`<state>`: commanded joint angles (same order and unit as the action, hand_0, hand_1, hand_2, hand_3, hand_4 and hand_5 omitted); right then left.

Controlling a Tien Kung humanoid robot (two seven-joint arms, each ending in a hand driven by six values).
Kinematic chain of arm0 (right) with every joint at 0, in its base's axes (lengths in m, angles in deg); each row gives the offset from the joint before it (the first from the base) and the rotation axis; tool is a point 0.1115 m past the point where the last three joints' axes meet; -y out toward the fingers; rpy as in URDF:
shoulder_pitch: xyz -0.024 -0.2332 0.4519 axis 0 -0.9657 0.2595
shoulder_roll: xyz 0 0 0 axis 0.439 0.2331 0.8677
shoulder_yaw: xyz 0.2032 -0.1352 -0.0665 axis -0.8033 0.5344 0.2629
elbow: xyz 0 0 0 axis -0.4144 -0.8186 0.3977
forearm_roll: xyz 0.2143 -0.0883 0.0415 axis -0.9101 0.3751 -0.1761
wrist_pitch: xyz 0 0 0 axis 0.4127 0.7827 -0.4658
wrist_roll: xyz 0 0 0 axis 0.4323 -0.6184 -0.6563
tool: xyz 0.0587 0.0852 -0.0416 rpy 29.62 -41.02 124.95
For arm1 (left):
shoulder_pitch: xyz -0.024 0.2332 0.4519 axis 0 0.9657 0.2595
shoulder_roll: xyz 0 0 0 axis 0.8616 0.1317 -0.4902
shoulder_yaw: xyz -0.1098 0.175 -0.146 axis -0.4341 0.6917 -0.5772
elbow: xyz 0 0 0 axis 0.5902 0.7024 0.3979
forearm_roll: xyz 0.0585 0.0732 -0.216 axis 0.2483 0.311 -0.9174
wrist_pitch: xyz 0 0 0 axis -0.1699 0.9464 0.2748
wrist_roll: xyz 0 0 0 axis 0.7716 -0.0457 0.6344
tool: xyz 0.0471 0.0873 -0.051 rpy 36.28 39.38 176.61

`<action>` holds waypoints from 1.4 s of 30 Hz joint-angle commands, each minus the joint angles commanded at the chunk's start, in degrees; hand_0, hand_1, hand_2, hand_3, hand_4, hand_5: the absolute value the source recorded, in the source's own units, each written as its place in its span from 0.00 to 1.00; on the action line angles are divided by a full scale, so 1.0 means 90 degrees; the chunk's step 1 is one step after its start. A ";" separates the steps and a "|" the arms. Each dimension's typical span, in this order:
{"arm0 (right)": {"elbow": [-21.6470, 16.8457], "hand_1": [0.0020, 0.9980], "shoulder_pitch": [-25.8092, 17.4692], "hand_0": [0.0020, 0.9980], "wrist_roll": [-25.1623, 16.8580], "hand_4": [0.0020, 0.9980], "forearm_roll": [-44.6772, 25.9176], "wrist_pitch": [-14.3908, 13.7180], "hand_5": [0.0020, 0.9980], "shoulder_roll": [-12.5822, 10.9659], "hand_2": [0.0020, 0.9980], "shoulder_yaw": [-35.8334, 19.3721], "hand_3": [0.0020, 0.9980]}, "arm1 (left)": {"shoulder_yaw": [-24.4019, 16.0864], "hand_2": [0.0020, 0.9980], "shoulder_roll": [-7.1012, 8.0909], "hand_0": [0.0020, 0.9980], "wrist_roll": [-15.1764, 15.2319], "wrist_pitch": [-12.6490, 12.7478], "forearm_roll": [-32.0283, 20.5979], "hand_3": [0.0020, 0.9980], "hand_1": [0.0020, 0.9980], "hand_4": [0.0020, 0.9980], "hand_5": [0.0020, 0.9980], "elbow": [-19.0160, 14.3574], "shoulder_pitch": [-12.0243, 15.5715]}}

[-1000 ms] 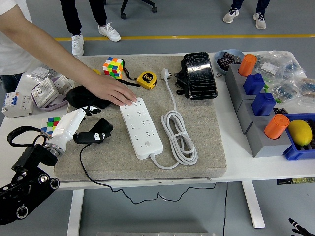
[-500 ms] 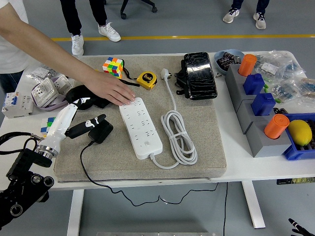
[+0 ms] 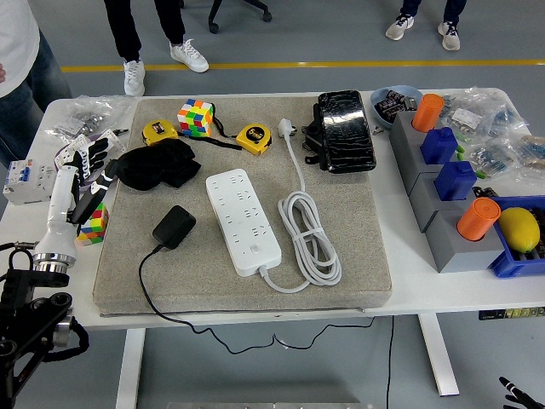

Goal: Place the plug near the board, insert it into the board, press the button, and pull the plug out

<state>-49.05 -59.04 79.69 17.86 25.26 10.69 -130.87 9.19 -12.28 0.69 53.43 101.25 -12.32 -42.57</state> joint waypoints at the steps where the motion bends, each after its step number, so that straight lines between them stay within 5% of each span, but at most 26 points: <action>1: 0.0002 0.64 0.0005 0.57 0.0001 0.95 0.0005 -0.0004 0.52 0.0002 0.60 0.0002 0.55 | -0.0031 0.71 0.0007 0.68 0.0034 0.0010 -0.0196 0.71 0.71 1.00 0.82 -0.0008 0.0007; 2: 0.0002 0.64 0.0009 0.57 0.0002 0.95 0.0007 -0.0006 0.52 0.0004 0.60 0.0005 0.55 | -0.0056 0.64 0.0010 0.53 0.0040 0.0008 -0.0291 0.66 0.61 0.99 0.74 -0.0013 0.0014; 7: 0.0003 0.64 0.0043 0.57 0.0003 0.95 -0.0002 -0.0022 0.52 0.0003 0.60 0.0045 0.55 | -0.0356 0.64 -0.0007 0.53 0.0035 -0.0125 -0.1207 0.66 0.61 0.99 0.74 -0.0066 0.0094; 8: 0.0003 0.64 0.0047 0.57 0.0005 0.95 -0.0006 -0.0022 0.52 0.0000 0.60 0.0059 0.55 | -0.0399 0.52 -0.0007 0.41 0.0022 -0.0159 -0.1334 0.61 0.51 0.90 0.64 -0.0074 0.0100; 9: 0.0010 0.64 0.0052 0.57 0.0007 0.95 -0.0021 -0.0022 0.52 -0.0002 0.60 0.0091 0.55 | -0.0454 0.52 0.0000 0.41 0.0001 -0.0194 -0.1449 0.61 0.51 0.90 0.64 -0.0090 0.0103; 13: 0.0058 0.64 0.0108 0.57 0.0004 0.95 -0.0100 -0.0028 0.52 0.0005 0.60 0.0205 0.55 | -0.0660 0.52 0.0050 0.41 -0.0118 -0.0233 -0.1535 0.61 0.51 0.90 0.64 -0.0142 0.0087; 14: 0.0064 0.64 0.0122 0.57 0.0005 0.95 -0.0113 -0.0026 0.53 0.0015 0.60 0.0225 0.55 | -0.0696 0.48 0.0082 0.31 -0.0141 -0.0232 -0.1571 0.54 0.42 0.81 0.38 -0.0150 0.0083; 23: 0.0188 0.64 0.0333 0.57 -0.0009 0.95 -0.0385 -0.0011 0.53 0.0037 0.60 0.0657 0.55 | -0.0962 0.47 0.0242 0.30 -0.0293 -0.0412 -0.1828 0.53 0.41 0.80 0.33 -0.0273 0.0164; 42: 0.0332 0.64 0.0267 0.57 0.0014 0.95 -0.0655 0.0021 0.53 0.0062 0.60 0.0832 0.55 | -0.1512 0.48 0.0122 0.31 -0.0609 -0.0509 -0.1538 0.53 0.40 0.80 0.31 -0.0609 0.0317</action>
<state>-46.06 -56.63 79.81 11.97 25.45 11.24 -123.39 -4.42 -11.19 -4.79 48.85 87.41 -17.80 -39.72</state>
